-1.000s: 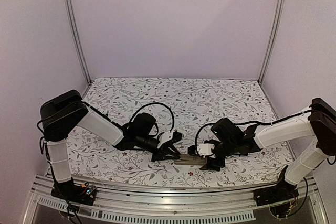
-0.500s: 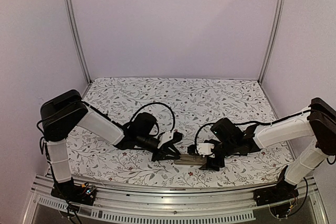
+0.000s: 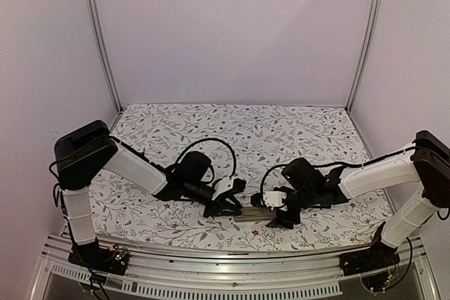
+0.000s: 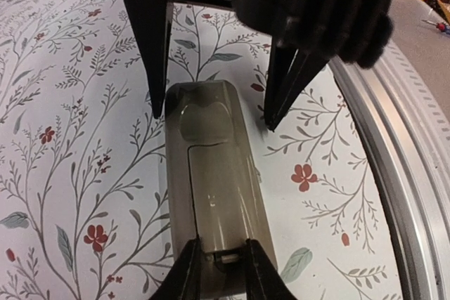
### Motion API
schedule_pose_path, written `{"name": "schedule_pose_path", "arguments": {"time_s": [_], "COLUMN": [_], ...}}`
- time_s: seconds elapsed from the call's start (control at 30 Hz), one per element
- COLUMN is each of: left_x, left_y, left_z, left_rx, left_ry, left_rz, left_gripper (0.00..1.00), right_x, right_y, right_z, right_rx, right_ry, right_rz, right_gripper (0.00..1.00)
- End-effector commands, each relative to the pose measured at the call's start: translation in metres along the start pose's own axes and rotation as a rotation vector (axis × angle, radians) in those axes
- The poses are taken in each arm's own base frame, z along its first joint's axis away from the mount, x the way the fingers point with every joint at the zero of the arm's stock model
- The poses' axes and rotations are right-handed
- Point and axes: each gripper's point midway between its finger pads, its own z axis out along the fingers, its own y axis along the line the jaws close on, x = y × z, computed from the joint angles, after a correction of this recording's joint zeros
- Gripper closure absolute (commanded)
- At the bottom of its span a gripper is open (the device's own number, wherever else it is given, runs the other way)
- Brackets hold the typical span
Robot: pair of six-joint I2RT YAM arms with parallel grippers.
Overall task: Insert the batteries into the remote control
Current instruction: Load the battery cover onto the remote control without the battery cover, then adjust the remote control at the center of the board.
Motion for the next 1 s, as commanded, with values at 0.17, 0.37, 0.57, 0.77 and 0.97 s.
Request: {"name": "schedule_pose_path", "arguments": {"time_s": [0.17, 0.37, 0.57, 0.77, 0.97], "left_x": [-0.007, -0.013, -0.025, -0.029, -0.009], "left_y": [-0.012, -0.009, -0.013, -0.006, -0.002], "left_z": [-0.002, -0.008, -0.018, -0.035, -0.041], "left_rx": [0.021, 0.002, 0.004, -0.055, -0.124], "left_ry": [0.009, -0.009, -0.048, -0.083, -0.015], "left_rz": [0.019, 0.033, 0.047, 0.044, 0.028], "left_gripper": [0.73, 0.68, 0.67, 0.67, 0.70], "right_x": [0.014, 0.012, 0.001, -0.033, -0.080], "right_y": [0.003, 0.001, -0.004, -0.018, -0.042], "right_z": [0.004, 0.000, -0.007, -0.037, -0.083], "right_rx": [-0.003, 0.010, 0.023, 0.073, 0.171], "right_ry": [0.065, 0.060, 0.029, -0.084, -0.286], "right_rz": [0.015, 0.013, 0.013, 0.000, 0.092], "right_gripper": [0.24, 0.24, 0.24, 0.24, 0.22]}}
